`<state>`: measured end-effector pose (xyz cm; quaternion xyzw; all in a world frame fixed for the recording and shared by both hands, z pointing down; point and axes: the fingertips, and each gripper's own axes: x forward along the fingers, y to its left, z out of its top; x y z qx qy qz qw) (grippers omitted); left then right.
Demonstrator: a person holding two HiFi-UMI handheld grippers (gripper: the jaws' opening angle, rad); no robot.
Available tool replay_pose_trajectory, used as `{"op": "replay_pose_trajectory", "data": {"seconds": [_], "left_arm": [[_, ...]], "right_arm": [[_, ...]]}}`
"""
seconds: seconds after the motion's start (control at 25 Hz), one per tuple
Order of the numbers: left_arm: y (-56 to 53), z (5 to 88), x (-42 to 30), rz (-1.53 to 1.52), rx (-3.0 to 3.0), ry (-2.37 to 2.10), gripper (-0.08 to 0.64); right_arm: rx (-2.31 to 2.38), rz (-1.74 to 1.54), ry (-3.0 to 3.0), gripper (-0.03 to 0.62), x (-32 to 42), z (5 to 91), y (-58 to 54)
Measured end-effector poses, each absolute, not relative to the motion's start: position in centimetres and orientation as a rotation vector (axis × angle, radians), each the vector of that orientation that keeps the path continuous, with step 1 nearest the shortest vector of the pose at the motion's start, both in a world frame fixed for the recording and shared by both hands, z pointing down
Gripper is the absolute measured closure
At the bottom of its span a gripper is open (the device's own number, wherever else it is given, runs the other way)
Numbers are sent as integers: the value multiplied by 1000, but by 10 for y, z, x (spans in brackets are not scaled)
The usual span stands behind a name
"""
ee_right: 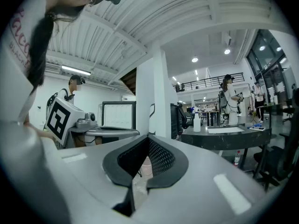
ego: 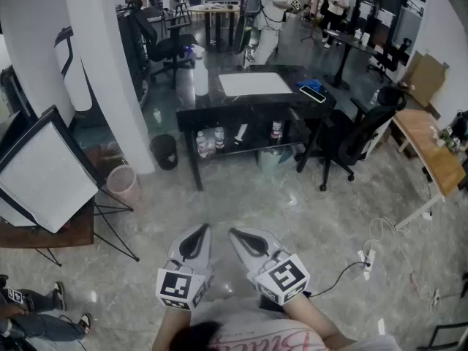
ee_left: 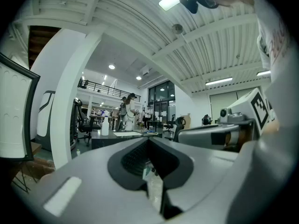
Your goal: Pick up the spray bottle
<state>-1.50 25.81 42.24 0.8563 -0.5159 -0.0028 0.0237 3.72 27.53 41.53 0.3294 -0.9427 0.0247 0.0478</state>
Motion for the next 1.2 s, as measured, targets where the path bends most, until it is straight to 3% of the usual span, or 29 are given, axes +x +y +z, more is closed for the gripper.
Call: {"op": "replay_pose_trajectory", "data": {"seconds": [0.72,1.2], "left_arm": [[255,428,-1,-2,2624,-1611,560],[180,430,-15,-7,2636,-1593,560]], "right_arm": [[892,91,-2935,591,43,425,291],[917,127,-2909,591,33,432,225]]}}
